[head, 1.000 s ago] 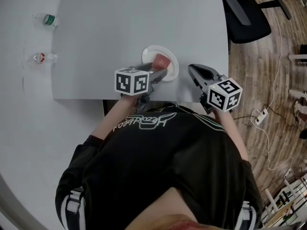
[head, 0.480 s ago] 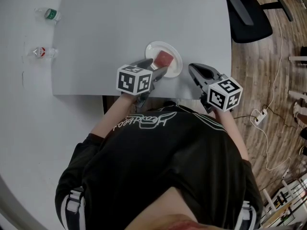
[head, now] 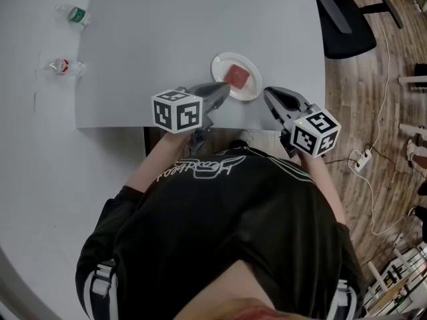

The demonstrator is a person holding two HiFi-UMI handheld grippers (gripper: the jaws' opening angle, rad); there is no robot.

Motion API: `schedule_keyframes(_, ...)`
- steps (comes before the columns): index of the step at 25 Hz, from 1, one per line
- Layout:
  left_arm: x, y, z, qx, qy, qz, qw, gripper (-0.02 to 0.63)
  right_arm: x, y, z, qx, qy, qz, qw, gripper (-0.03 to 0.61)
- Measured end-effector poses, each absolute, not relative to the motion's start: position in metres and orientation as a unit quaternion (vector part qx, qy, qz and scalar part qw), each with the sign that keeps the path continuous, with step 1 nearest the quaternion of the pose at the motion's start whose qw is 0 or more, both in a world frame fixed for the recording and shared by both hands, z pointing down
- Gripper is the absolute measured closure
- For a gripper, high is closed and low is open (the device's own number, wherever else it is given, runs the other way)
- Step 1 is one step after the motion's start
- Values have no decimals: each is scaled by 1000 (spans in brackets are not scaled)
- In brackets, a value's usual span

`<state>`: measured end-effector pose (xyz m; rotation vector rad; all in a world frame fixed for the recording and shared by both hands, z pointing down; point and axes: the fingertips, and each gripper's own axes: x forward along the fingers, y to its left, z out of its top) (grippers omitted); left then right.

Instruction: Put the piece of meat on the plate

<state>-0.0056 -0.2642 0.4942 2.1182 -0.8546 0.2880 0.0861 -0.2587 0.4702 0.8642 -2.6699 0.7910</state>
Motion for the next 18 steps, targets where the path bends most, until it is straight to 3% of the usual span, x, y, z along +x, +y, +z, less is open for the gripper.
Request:
schedule_keyframes(9,-30,-214,458,875,-306,114,357,606,43,-212,437,299,-919,238,98,560)
schedule_keyframes(18,-68,-154,408,906,-320,96,258,606,12,-149,408,317,-920,221,64,560)
